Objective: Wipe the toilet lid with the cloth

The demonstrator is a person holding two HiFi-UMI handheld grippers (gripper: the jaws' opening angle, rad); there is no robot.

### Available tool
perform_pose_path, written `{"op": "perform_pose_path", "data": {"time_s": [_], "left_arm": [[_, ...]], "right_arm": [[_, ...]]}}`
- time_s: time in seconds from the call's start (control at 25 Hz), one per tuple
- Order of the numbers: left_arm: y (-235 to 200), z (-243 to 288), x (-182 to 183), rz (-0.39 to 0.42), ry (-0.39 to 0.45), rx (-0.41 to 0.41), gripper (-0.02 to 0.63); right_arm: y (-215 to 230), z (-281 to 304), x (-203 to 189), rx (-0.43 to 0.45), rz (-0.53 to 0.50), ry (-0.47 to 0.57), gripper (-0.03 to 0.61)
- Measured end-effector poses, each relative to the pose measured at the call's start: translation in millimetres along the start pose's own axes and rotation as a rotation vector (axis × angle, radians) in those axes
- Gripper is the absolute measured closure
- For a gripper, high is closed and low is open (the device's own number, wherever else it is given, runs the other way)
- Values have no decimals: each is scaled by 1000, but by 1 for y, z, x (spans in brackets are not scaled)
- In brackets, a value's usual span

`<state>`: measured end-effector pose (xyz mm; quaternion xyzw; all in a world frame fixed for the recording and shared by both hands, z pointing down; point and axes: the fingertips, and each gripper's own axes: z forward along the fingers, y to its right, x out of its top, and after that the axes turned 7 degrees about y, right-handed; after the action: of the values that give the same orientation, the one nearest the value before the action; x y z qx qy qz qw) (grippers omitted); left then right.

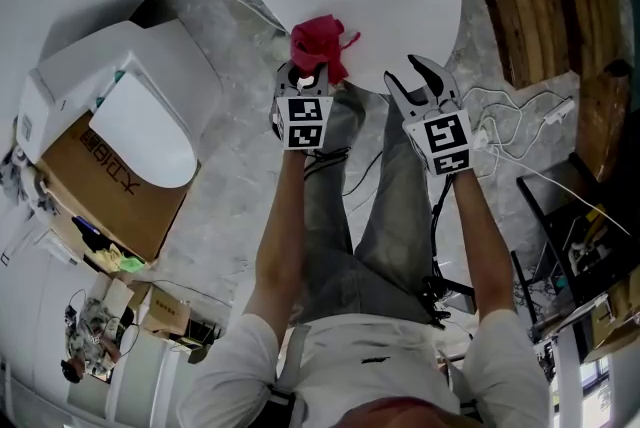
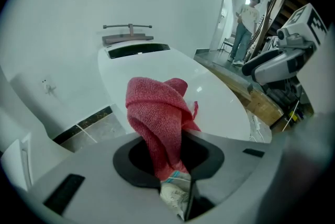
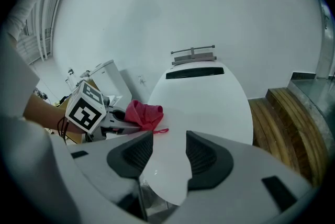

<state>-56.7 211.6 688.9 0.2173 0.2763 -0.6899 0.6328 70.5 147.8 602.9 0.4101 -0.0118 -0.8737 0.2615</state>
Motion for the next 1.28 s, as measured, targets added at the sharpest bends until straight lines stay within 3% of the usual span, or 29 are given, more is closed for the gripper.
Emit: {"op": "perform_pose_path", "data": {"time_s": [0.2, 0.8, 1.28], "left_arm": [[-15, -20, -14, 17, -21, 57, 505], [116, 31, 2, 109, -43, -169, 505], [185, 63, 23, 178, -57, -270, 505]], "right_arm": [[4, -8, -7, -21, 3, -14, 373], [44, -45, -47, -118, 111, -38, 373], [90, -76, -69, -192, 191, -23, 373]]}}
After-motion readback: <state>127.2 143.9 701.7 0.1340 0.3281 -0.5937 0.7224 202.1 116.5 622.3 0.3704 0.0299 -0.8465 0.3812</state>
